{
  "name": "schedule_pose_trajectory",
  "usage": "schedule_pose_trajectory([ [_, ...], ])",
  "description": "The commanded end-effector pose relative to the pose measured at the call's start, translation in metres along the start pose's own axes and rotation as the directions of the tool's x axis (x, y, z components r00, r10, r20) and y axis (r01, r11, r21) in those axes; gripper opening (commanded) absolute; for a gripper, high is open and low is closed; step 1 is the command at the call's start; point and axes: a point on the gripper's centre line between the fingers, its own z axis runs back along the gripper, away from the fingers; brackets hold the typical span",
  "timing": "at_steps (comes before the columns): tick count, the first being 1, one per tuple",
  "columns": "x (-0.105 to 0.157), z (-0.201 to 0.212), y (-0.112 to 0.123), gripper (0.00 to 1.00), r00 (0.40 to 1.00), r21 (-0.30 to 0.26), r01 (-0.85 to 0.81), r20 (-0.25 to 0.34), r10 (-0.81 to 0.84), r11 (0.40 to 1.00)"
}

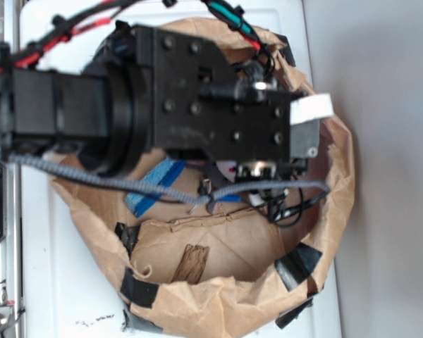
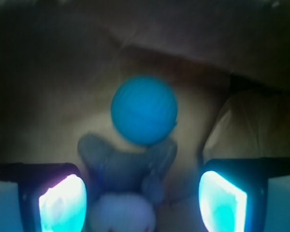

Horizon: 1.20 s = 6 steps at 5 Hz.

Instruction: Grab the blue ball.

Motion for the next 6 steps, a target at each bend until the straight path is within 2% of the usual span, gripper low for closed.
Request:
schedule_pose_trajectory([
  [1, 0.043, -0.009, -0.008, 1.00, 0.991, 0.008, -0.096, 0.092, 0.094, 0.995],
  [2, 0.049, -0.023, -0.015, 1.00, 0.993, 0.056, -0.089, 0.085, 0.084, 0.994],
  [3, 0.050, -0.032, -0.018, 0.00, 0.992, 0.095, -0.108, 0.069, 0.102, 0.990],
  [4, 0.044, -0.035, -0.018, 0.00, 0.991, 0.115, -0.108, 0.093, 0.097, 0.987],
  [5, 0.037, -0.034, -0.016, 0.00, 0.992, 0.112, -0.092, 0.096, 0.081, 0.990],
  [6, 0.027, -0.010, -0.014, 0.00, 0.994, 0.076, -0.046, 0.100, 0.038, 0.996],
])
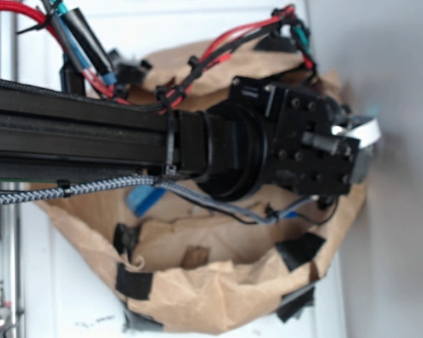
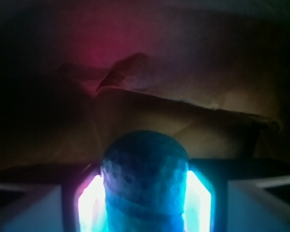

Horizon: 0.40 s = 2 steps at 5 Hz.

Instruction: Grab the blue ball.

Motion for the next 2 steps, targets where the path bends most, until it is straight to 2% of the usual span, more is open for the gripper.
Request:
schedule_pose_trajectory([
  [1, -0.012, 0.086, 0.028, 0.00, 0.991, -0.146, 0.133, 0.018, -0.132, 0.980],
  [2, -0.027, 0.116, 0.048, 0.00, 0.961, -0.170, 0.270, -0.011, -0.276, 0.948],
])
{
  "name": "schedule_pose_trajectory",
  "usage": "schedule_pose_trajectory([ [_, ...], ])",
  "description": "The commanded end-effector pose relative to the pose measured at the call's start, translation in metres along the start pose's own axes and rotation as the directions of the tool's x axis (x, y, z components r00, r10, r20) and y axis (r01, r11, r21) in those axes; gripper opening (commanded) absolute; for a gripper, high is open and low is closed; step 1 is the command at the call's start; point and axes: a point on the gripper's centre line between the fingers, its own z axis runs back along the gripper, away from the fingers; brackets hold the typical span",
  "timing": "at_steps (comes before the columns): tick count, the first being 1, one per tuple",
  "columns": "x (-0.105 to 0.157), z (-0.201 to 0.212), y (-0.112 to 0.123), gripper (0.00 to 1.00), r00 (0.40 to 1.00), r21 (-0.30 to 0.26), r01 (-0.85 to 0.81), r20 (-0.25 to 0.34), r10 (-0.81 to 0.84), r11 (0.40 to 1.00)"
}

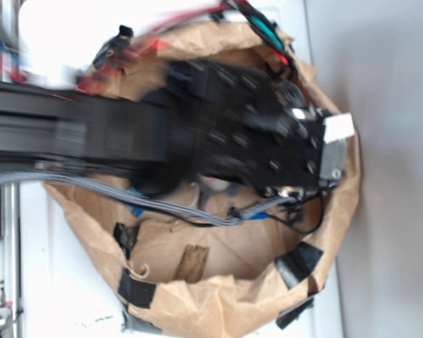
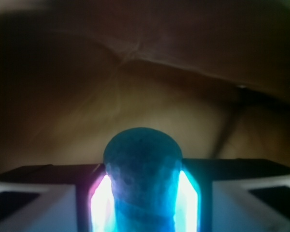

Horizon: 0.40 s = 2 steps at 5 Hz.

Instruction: Grab the blue ball.

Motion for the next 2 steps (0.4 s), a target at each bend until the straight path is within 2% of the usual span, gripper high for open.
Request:
schedule_pose_trajectory([
  [1, -0.033, 0.061, 0.031, 0.00, 0.976, -0.049, 0.214, -0.014, -0.215, 0.976],
  [2, -0.056, 0.064, 0.032, 0.00, 0.969, -0.057, 0.249, 0.007, -0.249, 0.967],
])
